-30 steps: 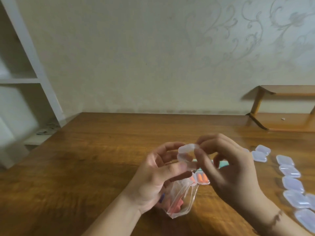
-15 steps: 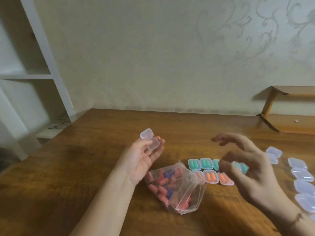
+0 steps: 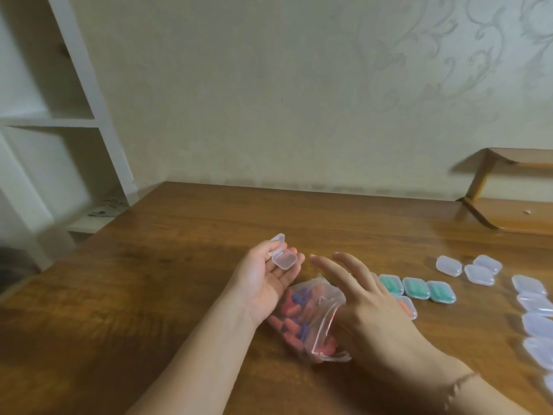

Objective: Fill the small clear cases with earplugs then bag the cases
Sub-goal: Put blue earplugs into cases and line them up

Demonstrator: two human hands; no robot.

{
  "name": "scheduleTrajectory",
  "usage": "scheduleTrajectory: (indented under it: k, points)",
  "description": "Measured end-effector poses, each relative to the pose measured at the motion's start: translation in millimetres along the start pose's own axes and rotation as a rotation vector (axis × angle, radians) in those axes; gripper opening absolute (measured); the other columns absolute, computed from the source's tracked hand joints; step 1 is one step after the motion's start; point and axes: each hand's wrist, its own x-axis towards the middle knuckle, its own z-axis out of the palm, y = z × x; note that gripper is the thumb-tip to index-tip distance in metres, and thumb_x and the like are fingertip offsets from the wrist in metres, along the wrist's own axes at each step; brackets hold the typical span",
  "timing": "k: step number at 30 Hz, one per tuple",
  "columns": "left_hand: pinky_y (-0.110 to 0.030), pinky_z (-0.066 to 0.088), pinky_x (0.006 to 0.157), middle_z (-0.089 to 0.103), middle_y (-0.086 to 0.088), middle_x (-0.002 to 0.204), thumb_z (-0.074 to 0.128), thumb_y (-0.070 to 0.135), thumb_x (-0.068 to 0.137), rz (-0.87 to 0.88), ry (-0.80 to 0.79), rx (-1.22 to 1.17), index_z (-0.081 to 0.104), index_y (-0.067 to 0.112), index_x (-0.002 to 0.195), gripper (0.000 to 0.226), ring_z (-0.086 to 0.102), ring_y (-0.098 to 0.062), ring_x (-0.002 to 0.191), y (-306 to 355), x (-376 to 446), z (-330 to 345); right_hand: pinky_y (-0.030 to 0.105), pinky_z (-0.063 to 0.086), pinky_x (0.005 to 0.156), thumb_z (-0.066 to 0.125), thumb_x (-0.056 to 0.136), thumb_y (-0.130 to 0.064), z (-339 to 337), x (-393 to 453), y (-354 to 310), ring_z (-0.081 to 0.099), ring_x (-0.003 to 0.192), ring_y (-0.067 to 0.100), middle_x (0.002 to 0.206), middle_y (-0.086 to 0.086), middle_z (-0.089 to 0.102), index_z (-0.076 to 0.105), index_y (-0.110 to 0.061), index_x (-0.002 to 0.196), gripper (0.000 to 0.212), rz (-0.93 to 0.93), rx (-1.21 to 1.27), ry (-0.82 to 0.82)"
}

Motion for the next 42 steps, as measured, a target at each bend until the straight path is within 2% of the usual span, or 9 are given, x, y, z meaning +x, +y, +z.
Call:
scheduleTrajectory:
  k: [4, 10, 16, 20, 24, 28, 31, 36, 42]
  points:
    - [-0.040, 0.053, 0.097, 0.062, -0.026, 0.128, 0.059, 0.013, 0.094, -0.010, -0.005, 0.026, 0.061, 0.005, 0.124, 0.031, 0.068, -0.032, 0.110, -3.3, 0.0, -0.2, 0.039, 0.051, 0.083, 0.062, 0.070, -0.032, 3.4, 6.7, 1.7, 0.037, 0.133, 0.029, 0.152, 0.001, 0.035, 0.062, -0.027, 0.052, 0.019, -0.109, 0.028, -0.044]
    - [-0.041, 0.054, 0.096, 0.062, -0.026, 0.126, 0.058, 0.016, 0.096, -0.005, -0.009, 0.057, 0.059, 0.006, 0.127, 0.033, 0.069, -0.033, 0.108, -5.5, -0.2, 0.2, 0.038, 0.047, 0.095, 0.045, 0.079, -0.048, 12.2, -0.1, 7.3, 0.029, 0.139, 0.017, 0.153, -0.011, 0.032, 0.073, -0.033, 0.078, 0.032, -0.057, 0.177, -0.016]
    - [-0.042, 0.057, 0.093, 0.062, -0.026, 0.123, 0.061, 0.017, 0.095, -0.024, 0.006, 0.017, 0.060, 0.001, 0.118, 0.028, 0.069, -0.034, 0.107, -3.0, -2.0, 2.6, 0.018, 0.033, 0.099, 0.053, 0.079, -0.051, 0.1, -7.5, 12.4, 0.012, 0.141, -0.003, 0.149, -0.030, 0.026, 0.074, -0.033, 0.076, 0.028, -0.029, 0.220, -0.008]
    - [-0.040, 0.058, 0.090, 0.066, -0.024, 0.118, 0.062, 0.020, 0.095, -0.020, 0.014, 0.013, 0.063, 0.002, 0.115, 0.027, 0.071, -0.032, 0.103, -0.1, -5.7, 5.1, 0.032, 0.034, 0.105, 0.075, 0.076, -0.033, -34.7, -20.3, 23.9, 0.033, 0.140, 0.008, 0.135, -0.025, 0.053, 0.070, -0.038, 0.079, 0.007, 0.082, 0.588, -0.023]
    - [-0.040, 0.057, 0.092, 0.067, -0.025, 0.120, 0.064, 0.021, 0.092, -0.047, -0.059, 0.016, 0.064, 0.001, 0.118, 0.032, 0.071, -0.033, 0.104, -3.4, -14.2, 8.3, 0.036, 0.056, 0.081, 0.069, 0.068, -0.011, -43.4, -21.0, 24.7, 0.068, 0.103, 0.028, 0.095, 0.015, 0.074, 0.065, -0.014, 0.069, 0.005, 0.309, 1.222, 0.303]
    - [-0.040, 0.057, 0.092, 0.069, -0.025, 0.111, 0.069, 0.022, 0.082, -0.068, -0.172, 0.081, 0.064, -0.001, 0.121, 0.045, 0.071, -0.032, 0.101, -10.5, -22.6, 11.5, 0.026, 0.051, 0.056, 0.057, 0.072, 0.002, -34.3, -6.5, 14.3, 0.065, 0.064, 0.025, 0.072, 0.022, 0.068, 0.067, -0.009, 0.066, 0.016, 0.537, 1.472, 0.440]
    - [-0.039, 0.055, 0.091, 0.070, -0.021, 0.107, 0.072, 0.028, 0.067, -0.060, -0.205, 0.120, 0.066, 0.000, 0.120, 0.060, 0.069, -0.029, 0.098, -14.3, -25.1, 12.5, 0.023, 0.051, 0.057, 0.050, 0.092, 0.007, -31.1, 2.3, 7.3, 0.063, 0.063, 0.015, 0.070, 0.008, 0.069, 0.075, -0.016, 0.076, 0.038, 0.599, 1.265, 0.391]
    - [-0.040, 0.055, 0.092, 0.070, -0.019, 0.102, 0.072, 0.030, 0.066, -0.062, -0.260, 0.172, 0.066, 0.001, 0.120, 0.061, 0.069, -0.027, 0.093, -19.7, -27.9, 13.7, 0.015, 0.044, 0.053, 0.071, 0.083, -0.010, -23.1, 4.4, 1.2, 0.061, 0.064, 0.008, 0.071, -0.007, 0.067, 0.061, -0.027, 0.089, 0.020, 0.502, 0.739, 0.404]
    - [-0.037, 0.058, 0.084, 0.073, -0.014, 0.100, 0.066, 0.027, 0.083, -0.017, -0.357, 0.249, 0.072, 0.012, 0.112, 0.034, 0.070, -0.024, 0.094, -20.9, -33.8, 15.1, 0.011, 0.049, 0.055, 0.067, 0.083, -0.027, -18.2, 11.2, -1.1, 0.059, 0.066, -0.001, 0.082, -0.020, 0.066, 0.070, -0.028, 0.096, 0.014, 0.348, 0.302, 0.391]
